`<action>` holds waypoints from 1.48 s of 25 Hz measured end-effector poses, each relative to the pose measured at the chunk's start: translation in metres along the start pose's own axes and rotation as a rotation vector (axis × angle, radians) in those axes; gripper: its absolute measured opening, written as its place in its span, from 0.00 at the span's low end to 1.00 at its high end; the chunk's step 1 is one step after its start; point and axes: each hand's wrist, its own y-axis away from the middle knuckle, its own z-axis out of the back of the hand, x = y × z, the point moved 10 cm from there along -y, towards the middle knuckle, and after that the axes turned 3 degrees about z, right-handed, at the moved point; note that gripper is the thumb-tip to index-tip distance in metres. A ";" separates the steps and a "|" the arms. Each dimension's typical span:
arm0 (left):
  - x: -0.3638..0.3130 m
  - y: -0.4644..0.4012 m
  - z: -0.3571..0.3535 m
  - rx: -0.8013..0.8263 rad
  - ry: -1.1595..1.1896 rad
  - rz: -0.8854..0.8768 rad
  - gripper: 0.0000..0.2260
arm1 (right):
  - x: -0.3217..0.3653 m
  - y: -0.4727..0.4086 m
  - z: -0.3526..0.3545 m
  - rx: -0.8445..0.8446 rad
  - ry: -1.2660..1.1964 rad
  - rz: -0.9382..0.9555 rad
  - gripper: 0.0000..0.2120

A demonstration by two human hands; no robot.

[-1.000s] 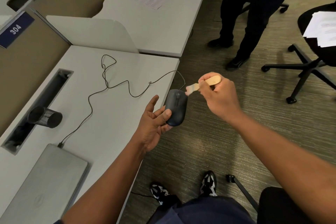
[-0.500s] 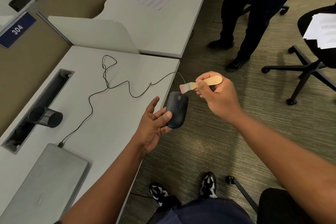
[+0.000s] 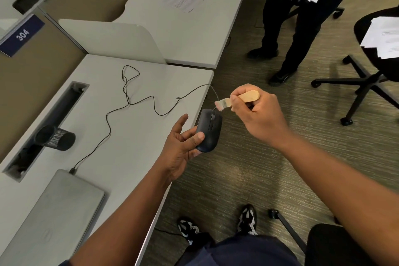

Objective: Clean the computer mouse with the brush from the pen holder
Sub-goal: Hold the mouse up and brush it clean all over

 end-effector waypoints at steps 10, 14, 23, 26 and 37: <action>0.001 -0.001 0.007 -0.036 -0.035 -0.012 0.45 | 0.001 0.005 -0.021 0.390 -0.127 -0.120 0.05; 0.001 -0.001 0.003 -0.011 -0.061 -0.011 0.44 | 0.000 -0.005 -0.007 0.239 -0.098 -0.146 0.05; 0.001 -0.001 0.000 -0.021 -0.088 -0.006 0.45 | -0.014 -0.004 -0.014 0.133 -0.140 -0.290 0.09; 0.001 -0.002 -0.003 0.015 -0.119 0.004 0.44 | -0.019 -0.004 -0.024 0.266 -0.204 -0.350 0.11; 0.006 -0.004 -0.001 0.049 -0.054 0.043 0.40 | -0.016 -0.017 -0.004 0.093 -0.141 -0.163 0.12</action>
